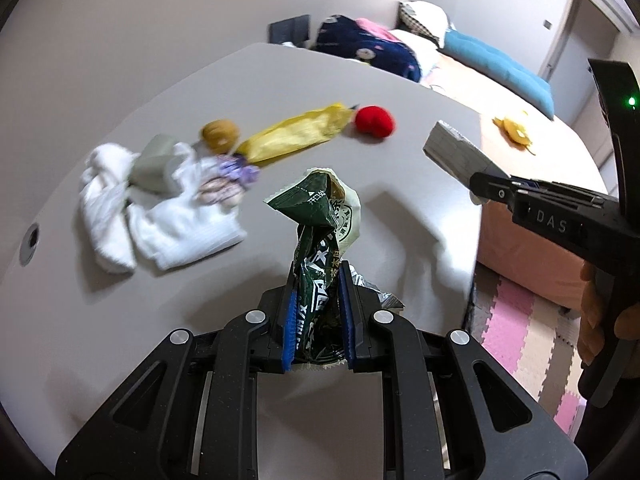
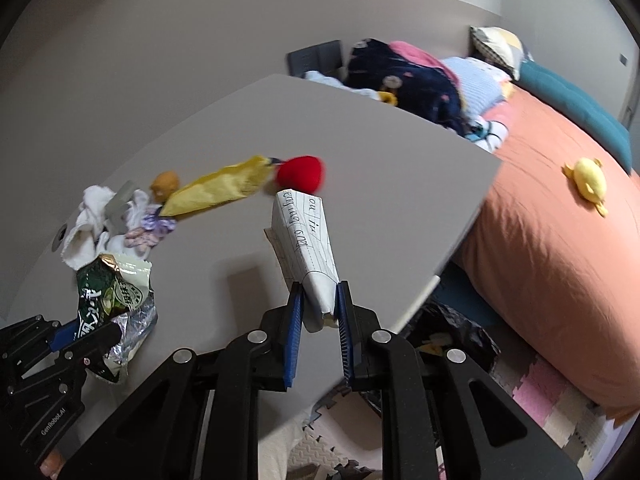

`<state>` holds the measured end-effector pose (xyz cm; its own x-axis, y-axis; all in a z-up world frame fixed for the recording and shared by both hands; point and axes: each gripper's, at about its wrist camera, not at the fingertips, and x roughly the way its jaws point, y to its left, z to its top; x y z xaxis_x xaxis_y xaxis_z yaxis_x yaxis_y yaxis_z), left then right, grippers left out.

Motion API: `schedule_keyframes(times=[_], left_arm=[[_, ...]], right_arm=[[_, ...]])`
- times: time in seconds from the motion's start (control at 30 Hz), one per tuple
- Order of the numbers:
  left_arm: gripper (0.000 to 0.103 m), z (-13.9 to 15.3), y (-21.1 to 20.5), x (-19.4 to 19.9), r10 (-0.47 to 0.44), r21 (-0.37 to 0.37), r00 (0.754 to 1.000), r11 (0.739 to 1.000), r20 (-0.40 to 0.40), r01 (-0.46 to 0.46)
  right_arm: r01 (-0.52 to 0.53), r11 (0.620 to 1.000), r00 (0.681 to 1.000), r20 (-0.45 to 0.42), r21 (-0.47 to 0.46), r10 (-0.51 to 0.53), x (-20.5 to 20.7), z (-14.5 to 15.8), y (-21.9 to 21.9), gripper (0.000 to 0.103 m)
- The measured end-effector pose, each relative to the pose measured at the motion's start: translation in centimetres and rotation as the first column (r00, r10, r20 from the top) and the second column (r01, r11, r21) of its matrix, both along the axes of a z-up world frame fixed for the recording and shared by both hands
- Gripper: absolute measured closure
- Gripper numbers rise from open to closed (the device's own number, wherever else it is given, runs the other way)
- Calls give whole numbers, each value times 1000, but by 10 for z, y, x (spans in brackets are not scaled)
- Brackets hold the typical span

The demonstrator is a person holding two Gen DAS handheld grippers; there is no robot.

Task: Collect trash
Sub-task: 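Lift both held items and carry them over the black trash bin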

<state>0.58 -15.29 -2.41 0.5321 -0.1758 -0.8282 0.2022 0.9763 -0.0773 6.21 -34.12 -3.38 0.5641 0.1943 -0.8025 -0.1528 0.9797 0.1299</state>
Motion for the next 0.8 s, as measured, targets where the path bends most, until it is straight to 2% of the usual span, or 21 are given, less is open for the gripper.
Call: schedule_keyframes(times=[0.33,0.8], left_arm=[[86,4,-64,14,-142,-2,990,990,-4,142],[86,2,-158,29,-298,26,954,954,-24,299]], right_arm=[[131,991,991,3,14,-131,-14,4,-64,84],[288,957,957,18,31,-289,-33,12,-144,84]])
